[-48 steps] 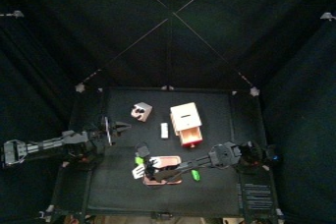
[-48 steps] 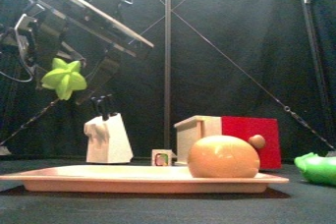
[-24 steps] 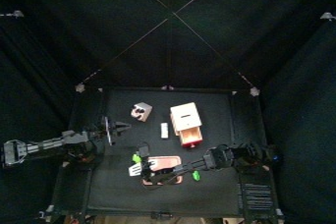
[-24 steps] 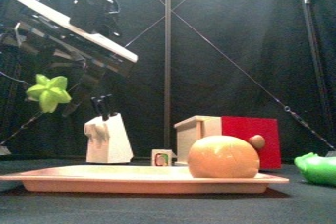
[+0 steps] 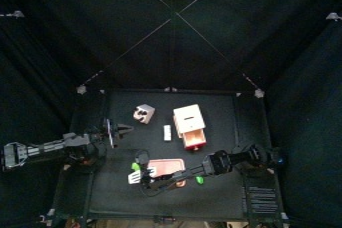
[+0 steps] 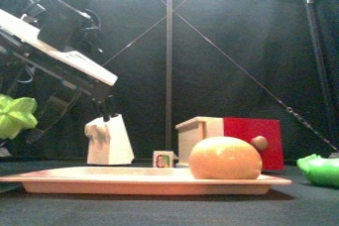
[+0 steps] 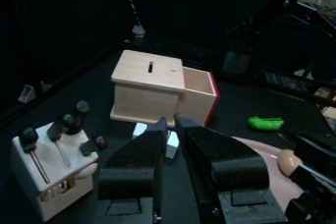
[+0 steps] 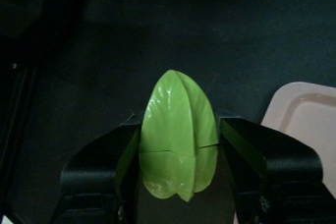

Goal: Put starfruit left of plate

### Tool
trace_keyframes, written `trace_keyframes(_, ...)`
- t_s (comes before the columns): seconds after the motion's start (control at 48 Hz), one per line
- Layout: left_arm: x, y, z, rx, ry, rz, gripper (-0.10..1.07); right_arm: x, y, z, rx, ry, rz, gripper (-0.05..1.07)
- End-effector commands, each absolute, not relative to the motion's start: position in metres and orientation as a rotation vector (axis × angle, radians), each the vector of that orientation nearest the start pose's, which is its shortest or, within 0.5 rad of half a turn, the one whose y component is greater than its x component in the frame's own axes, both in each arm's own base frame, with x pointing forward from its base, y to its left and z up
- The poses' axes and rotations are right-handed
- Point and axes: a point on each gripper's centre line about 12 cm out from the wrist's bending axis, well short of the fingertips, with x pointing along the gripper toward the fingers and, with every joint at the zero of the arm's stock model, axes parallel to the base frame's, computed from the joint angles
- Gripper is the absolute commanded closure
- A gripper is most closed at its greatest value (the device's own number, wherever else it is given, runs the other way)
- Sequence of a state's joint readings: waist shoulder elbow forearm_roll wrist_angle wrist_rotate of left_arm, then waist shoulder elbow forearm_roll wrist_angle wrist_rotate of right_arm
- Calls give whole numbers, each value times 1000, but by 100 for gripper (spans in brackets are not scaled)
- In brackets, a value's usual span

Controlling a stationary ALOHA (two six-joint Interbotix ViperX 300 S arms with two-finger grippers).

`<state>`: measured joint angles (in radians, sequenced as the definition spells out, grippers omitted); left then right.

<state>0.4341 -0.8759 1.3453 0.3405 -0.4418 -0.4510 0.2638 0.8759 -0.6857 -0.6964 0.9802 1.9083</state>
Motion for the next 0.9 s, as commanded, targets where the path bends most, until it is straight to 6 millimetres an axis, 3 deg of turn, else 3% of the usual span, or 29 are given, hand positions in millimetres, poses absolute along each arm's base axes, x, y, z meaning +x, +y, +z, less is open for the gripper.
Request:
trace_keyframes(0.0, 183, 67, 229, -147, 11, 292, 38, 612, 98, 160, 971, 508, -844, 42)
trace_keyframes(0.333, 183, 66, 229, -152, 11, 291, 38, 611, 93, 164, 880, 511, -833, 43)
trace_keyframes(0.646, 184, 66, 229, -148, 11, 287, 38, 616, 93, 180, 1033, 491, -882, 39)
trace_keyframes(0.875, 184, 66, 230, -148, 9, 289, 38, 621, 94, 167, 1096, 461, -945, 28)
